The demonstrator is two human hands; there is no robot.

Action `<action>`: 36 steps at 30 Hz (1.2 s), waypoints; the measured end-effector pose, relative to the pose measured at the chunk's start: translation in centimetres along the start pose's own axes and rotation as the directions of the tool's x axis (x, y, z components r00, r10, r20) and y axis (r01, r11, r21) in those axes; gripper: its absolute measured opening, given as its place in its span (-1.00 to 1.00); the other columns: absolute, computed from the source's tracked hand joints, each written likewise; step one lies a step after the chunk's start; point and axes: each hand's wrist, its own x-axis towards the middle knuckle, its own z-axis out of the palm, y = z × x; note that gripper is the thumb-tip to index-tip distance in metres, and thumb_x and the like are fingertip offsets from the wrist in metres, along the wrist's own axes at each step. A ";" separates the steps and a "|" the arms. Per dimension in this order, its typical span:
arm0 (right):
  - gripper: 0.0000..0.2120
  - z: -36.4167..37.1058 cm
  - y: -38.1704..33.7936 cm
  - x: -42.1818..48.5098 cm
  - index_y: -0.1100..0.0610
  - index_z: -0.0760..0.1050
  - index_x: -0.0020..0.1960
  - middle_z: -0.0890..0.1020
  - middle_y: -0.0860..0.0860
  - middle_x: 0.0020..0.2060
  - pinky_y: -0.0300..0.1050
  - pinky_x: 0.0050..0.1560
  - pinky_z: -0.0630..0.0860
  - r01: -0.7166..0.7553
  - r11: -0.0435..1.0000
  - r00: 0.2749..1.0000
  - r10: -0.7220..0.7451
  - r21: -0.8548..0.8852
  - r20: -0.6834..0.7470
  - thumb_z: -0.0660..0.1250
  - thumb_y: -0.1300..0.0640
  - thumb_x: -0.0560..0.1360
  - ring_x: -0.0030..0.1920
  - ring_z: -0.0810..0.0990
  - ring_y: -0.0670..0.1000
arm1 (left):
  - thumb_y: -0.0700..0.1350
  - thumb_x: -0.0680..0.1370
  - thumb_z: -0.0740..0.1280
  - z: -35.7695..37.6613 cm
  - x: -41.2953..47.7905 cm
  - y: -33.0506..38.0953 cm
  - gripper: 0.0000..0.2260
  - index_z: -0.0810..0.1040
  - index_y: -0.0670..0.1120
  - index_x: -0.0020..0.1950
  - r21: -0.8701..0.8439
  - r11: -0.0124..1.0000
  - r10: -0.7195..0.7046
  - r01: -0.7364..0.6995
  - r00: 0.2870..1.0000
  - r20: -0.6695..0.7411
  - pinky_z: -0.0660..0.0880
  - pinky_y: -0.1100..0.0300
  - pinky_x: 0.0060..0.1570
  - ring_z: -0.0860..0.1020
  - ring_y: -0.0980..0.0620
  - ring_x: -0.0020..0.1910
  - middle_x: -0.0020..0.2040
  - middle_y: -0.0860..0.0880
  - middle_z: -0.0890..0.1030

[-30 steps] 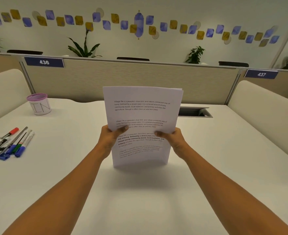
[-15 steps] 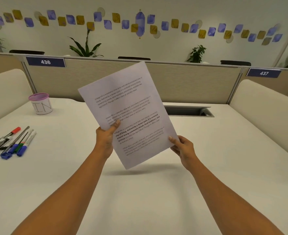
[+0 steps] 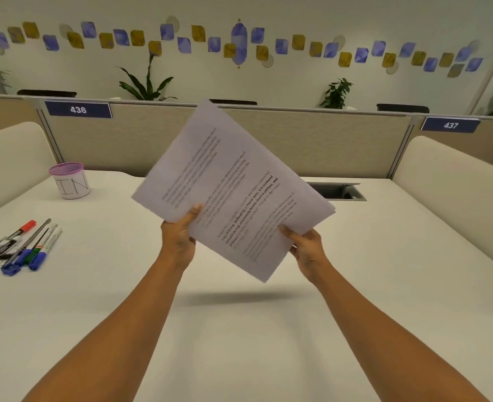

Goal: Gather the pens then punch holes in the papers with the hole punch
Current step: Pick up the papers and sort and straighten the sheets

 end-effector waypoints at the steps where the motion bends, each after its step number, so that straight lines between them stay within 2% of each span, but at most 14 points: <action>1: -0.78 -0.6 -0.4 0.2 0.11 0.55 -0.04 0.72 -0.10 -0.23 -0.23 -0.28 0.60 0.010 1.000 1.000 -0.010 -0.023 -0.013 0.34 0.38 0.42 -0.21 0.69 -0.11 | -0.36 0.49 0.29 -0.6 0.3 0.5 -0.71 0.53 0.00 0.07 0.003 1.000 0.009 -0.009 1.000 -0.015 0.61 0.09 -0.02 0.64 0.06 -0.04 0.03 0.01 0.64; 4: -0.80 -2.2 -1.8 0.7 0.10 0.55 -0.07 0.72 -0.12 -0.26 -0.25 -0.30 0.59 0.037 0.996 0.998 -0.042 -0.080 -0.056 0.35 0.38 0.42 -0.24 0.68 -0.11 | -0.32 0.49 0.31 -2.7 1.3 2.0 -0.79 0.58 -0.04 -0.01 0.077 0.997 -0.004 0.006 1.000 -0.021 0.63 0.23 -0.14 0.67 0.11 -0.16 -0.14 0.06 0.71; 6: -0.80 -2.8 -2.5 0.9 0.08 0.55 -0.09 0.71 -0.13 -0.26 -0.23 -0.28 0.60 0.050 0.990 0.996 -0.059 -0.131 -0.065 0.36 0.36 0.42 -0.21 0.67 -0.08 | -0.28 0.49 0.33 -4.0 1.8 2.8 -0.84 0.60 -0.03 -0.04 0.244 0.969 -0.032 0.030 0.999 0.006 0.63 0.25 -0.22 0.67 0.12 -0.23 -0.20 0.10 0.71; 9: -0.83 -3.1 -3.2 1.1 0.04 0.57 -0.09 0.70 -0.06 -0.18 -0.05 -0.11 0.60 0.072 0.973 0.996 -0.084 -0.221 -0.044 0.37 0.29 0.43 -0.11 0.63 0.05 | -0.22 0.45 0.38 -5.1 2.3 3.4 -0.82 0.60 -0.07 0.04 0.534 0.842 -0.134 0.075 0.988 0.071 0.61 0.22 -0.27 0.67 0.07 -0.22 -0.18 0.08 0.71; 11: -0.86 -2.8 -3.5 1.0 0.03 0.57 -0.08 0.67 0.00 -0.13 0.06 -0.01 0.58 0.085 0.961 0.995 -0.095 -0.262 -0.028 0.37 0.26 0.44 -0.08 0.61 0.12 | -0.23 0.44 0.40 -5.1 2.5 3.4 -0.84 0.62 -0.07 -0.01 0.623 0.780 -0.159 0.066 0.983 0.095 0.58 0.29 -0.36 0.68 0.10 -0.27 -0.21 0.08 0.71; 15: -0.85 -1.9 -4.1 1.1 0.01 0.56 -0.07 0.66 0.02 -0.09 0.08 0.02 0.57 0.100 0.956 0.993 -0.111 -0.277 -0.026 0.37 0.24 0.44 -0.05 0.61 0.15 | -0.23 0.44 0.40 -4.4 2.7 3.2 -0.86 0.62 -0.03 -0.06 0.638 0.770 -0.104 0.026 0.991 0.086 0.55 0.23 -0.28 0.65 0.09 -0.20 -0.25 0.15 0.70; 18: -0.86 -2.0 -4.2 1.0 0.01 0.57 -0.07 0.66 0.02 -0.10 0.05 -0.01 0.58 0.101 0.949 0.993 -0.113 -0.299 -0.021 0.37 0.22 0.45 -0.07 0.62 0.14 | -0.27 0.44 0.39 -4.4 2.4 2.9 -0.79 0.59 -0.12 0.06 0.630 0.776 -0.069 0.015 0.996 0.061 0.55 0.12 -0.14 0.62 -0.04 -0.12 -0.11 0.00 0.67; 21: -0.87 -2.5 -3.3 0.4 0.05 0.55 -0.03 0.65 0.04 -0.10 0.01 -0.05 0.59 0.067 0.934 0.997 -0.077 -0.352 -0.015 0.39 0.19 0.44 -0.06 0.61 0.14 | -0.29 0.44 0.39 -4.7 1.9 2.3 -0.82 0.57 -0.12 0.02 0.652 0.758 -0.081 0.028 0.995 0.051 0.51 0.01 0.01 0.60 -0.09 -0.08 -0.06 -0.05 0.63; 24: -0.84 -2.8 -2.2 -0.1 0.02 0.52 -0.03 0.64 0.01 -0.11 -0.02 -0.09 0.58 0.015 0.926 0.999 -0.030 -0.377 -0.035 0.39 0.20 0.44 -0.07 0.60 0.11 | -0.28 0.48 0.35 -4.9 1.5 1.8 -0.84 0.56 -0.12 0.03 0.673 0.738 -0.114 0.051 0.992 0.049 0.51 0.00 0.04 0.59 -0.12 -0.05 -0.01 -0.05 0.63; 29: -0.86 -2.6 -2.5 0.1 0.02 0.53 -0.03 0.64 0.00 -0.12 0.05 -0.03 0.56 0.002 0.919 0.999 -0.023 -0.395 -0.049 0.39 0.20 0.45 -0.10 0.60 0.11 | -0.27 0.51 0.32 -4.3 1.8 2.3 -0.81 0.55 -0.15 0.12 0.672 0.740 -0.077 0.029 0.996 0.042 0.50 0.04 0.00 0.57 -0.12 -0.02 0.04 -0.09 0.60; 36: -0.86 -2.8 -3.2 0.4 0.04 0.55 -0.05 0.65 0.00 -0.14 -0.10 -0.19 0.57 0.008 0.922 0.999 -0.027 -0.387 -0.045 0.41 0.19 0.42 -0.12 0.61 0.07 | -0.25 0.49 0.35 -3.9 1.6 2.6 -0.80 0.55 -0.10 0.10 0.673 0.739 -0.055 0.000 0.997 0.059 0.51 0.07 -0.02 0.59 -0.10 -0.04 0.03 -0.08 0.61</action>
